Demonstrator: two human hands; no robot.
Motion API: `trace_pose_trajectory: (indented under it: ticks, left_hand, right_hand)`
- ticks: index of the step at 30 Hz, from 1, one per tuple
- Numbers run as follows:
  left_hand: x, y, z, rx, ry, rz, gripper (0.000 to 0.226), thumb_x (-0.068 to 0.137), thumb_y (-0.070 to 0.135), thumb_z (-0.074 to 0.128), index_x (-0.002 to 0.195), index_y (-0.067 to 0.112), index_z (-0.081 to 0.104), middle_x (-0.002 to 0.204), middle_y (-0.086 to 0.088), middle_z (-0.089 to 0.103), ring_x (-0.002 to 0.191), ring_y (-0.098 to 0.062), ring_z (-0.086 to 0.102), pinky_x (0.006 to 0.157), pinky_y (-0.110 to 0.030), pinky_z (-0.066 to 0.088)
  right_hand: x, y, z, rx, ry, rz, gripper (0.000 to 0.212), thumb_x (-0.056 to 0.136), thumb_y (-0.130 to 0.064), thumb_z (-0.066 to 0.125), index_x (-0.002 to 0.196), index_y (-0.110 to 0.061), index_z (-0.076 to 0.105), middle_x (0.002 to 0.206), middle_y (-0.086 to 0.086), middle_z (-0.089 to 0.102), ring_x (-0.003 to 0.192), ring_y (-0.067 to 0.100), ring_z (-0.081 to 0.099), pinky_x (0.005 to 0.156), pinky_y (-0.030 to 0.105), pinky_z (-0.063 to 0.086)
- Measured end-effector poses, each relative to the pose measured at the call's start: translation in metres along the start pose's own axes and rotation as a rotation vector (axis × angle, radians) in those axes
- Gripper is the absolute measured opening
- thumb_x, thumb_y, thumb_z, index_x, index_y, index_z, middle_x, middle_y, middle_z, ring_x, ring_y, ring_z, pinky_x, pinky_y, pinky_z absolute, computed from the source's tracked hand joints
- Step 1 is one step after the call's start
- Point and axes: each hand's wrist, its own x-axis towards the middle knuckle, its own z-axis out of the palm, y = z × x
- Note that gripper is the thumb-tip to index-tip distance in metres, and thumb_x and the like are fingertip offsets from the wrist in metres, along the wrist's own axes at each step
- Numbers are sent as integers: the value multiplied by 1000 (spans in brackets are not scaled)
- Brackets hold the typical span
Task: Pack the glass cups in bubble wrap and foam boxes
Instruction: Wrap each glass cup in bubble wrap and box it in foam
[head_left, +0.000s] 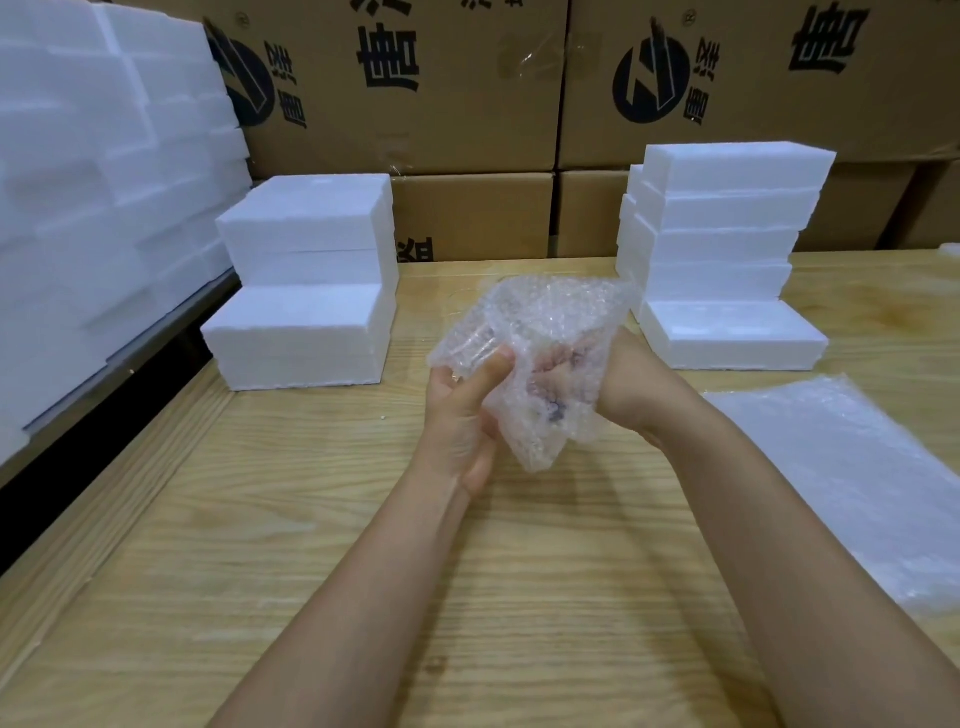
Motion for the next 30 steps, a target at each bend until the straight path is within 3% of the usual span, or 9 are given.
trace_pose_trajectory:
  ticks: [4,7,10,15,20,23,26,28,30]
  left_hand:
    - [5,1,-7,-42,19,9,76,61,14,78,132,3,54,132,-22,57,120,-37,57,103,-59,42]
    - [9,-1,-12,-117,65,13,62,76,7,72,135,4,52,131,-18,60,120,-33,58,105,-58,40]
    - [11,-4,-14,-138,59,-11,62,79,9,70,137,3,49,134,-19,57,123,-35,55,107,-57,38]
    - [8,-2,-20,-88,12,-86,77,69,18,81,137,2,49,134,-20,56,124,-36,54,108,-55,38]
    - [6,-10,-16,-81,-25,-134,70,65,8,82,130,5,57,128,-19,62,116,-31,61,99,-47,49]
    - [7,-10,-14,-202,-41,-100,95,44,19,95,130,4,56,129,-18,61,118,-31,59,103,-45,45]
    - [8,-8,-14,-280,-34,-59,106,38,18,98,133,2,53,126,-17,63,114,-29,62,94,-40,53]
    - [7,-9,-13,-286,-53,-45,108,41,18,97,136,1,50,130,-18,60,117,-29,60,92,-38,54]
    - [6,-9,-12,-255,-105,-47,103,49,20,94,138,0,47,133,-19,57,122,-30,57,96,-39,52]
  right_hand:
    - [-7,-4,-18,281,49,32,27,97,-37,51,94,-20,71,95,-1,70,88,19,62,73,30,48]
    - [-15,3,-36,390,-119,1,56,70,-71,52,101,-27,70,107,-14,70,102,8,63,87,33,49]
    - [-18,9,-37,268,-168,8,39,69,-46,71,92,-15,65,94,-13,71,91,5,65,82,31,52]
    - [-14,15,-53,591,270,-26,7,81,-13,69,75,-13,66,61,-8,65,60,7,62,59,21,52]
    - [-11,11,-55,568,540,-211,7,84,-18,71,84,-21,65,77,-6,64,72,11,58,78,26,50]
    - [-8,10,-46,640,505,-77,73,61,-60,78,122,-27,53,115,-2,58,106,15,59,91,32,48]
    - [-9,13,-31,843,123,120,136,26,-78,77,142,-20,38,134,6,51,121,26,53,101,44,44]
    - [-9,14,-15,906,-84,130,110,39,-68,81,133,-19,50,132,11,58,121,28,55,99,48,46]
    - [-7,12,0,882,-28,126,73,67,-46,76,126,-10,54,112,2,71,109,17,65,86,35,55]
